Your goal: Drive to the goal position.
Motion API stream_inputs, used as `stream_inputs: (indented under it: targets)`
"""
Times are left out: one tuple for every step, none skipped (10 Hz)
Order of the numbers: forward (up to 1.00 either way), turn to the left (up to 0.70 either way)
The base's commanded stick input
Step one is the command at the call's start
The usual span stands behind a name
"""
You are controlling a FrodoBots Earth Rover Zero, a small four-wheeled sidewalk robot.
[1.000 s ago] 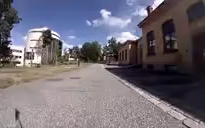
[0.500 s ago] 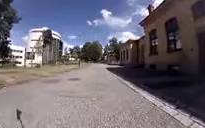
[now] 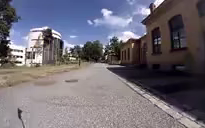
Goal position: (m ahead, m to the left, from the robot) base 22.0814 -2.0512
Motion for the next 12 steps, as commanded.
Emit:
stream_inputs:
  targets:
    - [0.85,0.00]
    - [0.85,0.00]
    - [0.85,0.00]
    - [0.85,0.00]
    - [0.85,0.00]
    - [0.85,0.00]
    - [0.85,0.00]
    - [0.85,0.00]
    - [0.85,0.00]
    - [0.85,0.00]
    - [0.85,0.00]
    - [0.85,0.00]
